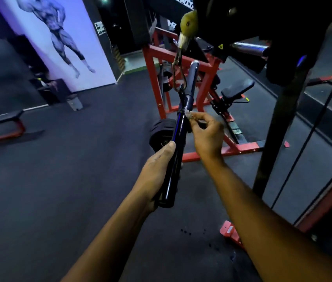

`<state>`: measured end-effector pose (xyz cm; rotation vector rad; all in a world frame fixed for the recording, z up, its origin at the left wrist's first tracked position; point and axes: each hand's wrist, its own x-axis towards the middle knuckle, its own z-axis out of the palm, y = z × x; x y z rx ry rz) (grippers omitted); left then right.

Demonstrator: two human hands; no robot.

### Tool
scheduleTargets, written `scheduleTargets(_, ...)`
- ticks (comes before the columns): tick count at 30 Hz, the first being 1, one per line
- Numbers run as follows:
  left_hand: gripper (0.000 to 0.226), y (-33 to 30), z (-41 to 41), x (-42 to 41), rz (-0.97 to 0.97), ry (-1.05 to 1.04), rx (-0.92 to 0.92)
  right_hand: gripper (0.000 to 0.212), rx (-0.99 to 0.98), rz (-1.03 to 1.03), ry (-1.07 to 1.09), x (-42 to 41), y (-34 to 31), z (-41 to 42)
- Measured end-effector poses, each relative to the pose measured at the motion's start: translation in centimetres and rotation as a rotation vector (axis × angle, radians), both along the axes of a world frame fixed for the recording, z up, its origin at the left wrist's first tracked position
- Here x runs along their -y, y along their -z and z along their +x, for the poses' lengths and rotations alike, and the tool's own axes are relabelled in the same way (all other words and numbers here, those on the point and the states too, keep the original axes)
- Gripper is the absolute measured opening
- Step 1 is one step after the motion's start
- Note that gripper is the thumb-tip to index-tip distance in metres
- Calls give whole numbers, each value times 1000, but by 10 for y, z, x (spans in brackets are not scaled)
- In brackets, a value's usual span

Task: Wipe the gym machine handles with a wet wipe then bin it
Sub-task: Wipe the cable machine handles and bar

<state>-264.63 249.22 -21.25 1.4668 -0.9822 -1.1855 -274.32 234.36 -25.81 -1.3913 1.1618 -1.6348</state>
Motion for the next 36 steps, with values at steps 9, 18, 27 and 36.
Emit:
scheduleTargets(9,32,1,-9,2,23,-79,-125,9,47,-77,-131,-45,11,-12)
scheduleTargets(18,34,1,-21,4,9,-101,-134,8,355,211,-133,-20,-1,-1)
scheduleTargets(27,34,1,-26,4,38,-116,-142,8,600,343,-170,-17,-4,0)
scheduleTargets(36,34,6,-29,1,-20,-154,-167,8,815,481,-404,-51,21,0)
